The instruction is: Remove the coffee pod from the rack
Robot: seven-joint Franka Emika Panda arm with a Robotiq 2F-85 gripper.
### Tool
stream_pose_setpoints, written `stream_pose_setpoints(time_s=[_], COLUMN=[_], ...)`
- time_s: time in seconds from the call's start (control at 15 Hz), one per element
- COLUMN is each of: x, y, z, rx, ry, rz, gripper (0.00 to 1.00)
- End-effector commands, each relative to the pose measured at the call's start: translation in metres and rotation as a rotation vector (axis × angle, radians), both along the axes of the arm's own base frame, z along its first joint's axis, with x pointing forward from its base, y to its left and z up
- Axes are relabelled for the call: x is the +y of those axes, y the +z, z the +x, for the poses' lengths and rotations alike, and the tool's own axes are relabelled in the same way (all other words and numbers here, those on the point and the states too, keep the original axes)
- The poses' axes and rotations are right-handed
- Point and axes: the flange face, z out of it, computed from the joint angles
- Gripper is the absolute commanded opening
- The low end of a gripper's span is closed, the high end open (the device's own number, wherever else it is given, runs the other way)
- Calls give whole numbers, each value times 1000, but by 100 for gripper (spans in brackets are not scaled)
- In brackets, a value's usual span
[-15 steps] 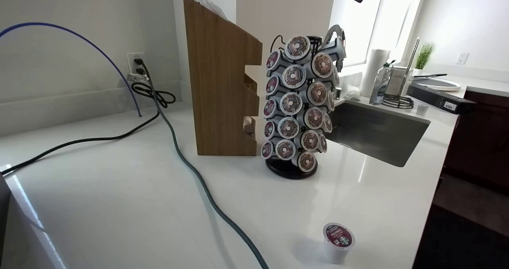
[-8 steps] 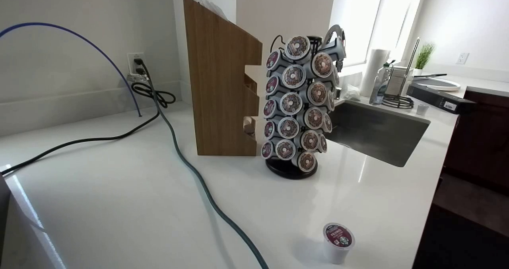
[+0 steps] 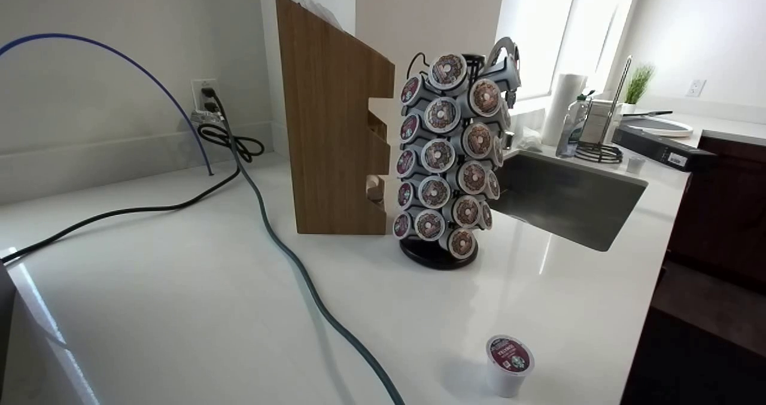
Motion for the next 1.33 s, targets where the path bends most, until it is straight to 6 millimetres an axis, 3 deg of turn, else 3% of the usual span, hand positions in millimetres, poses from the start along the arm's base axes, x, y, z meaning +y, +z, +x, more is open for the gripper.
stream_pose_setpoints(time_s=[0.0, 0.2, 0.6, 1.27], x=[0, 3, 24, 5], y=[1, -4, -67, -160], z=[0, 1, -8, -12], rx=[0, -22, -44, -160], ry=[0, -30, -13, -1], rz=[0, -9, 33, -14], gripper=[100, 100, 100, 100])
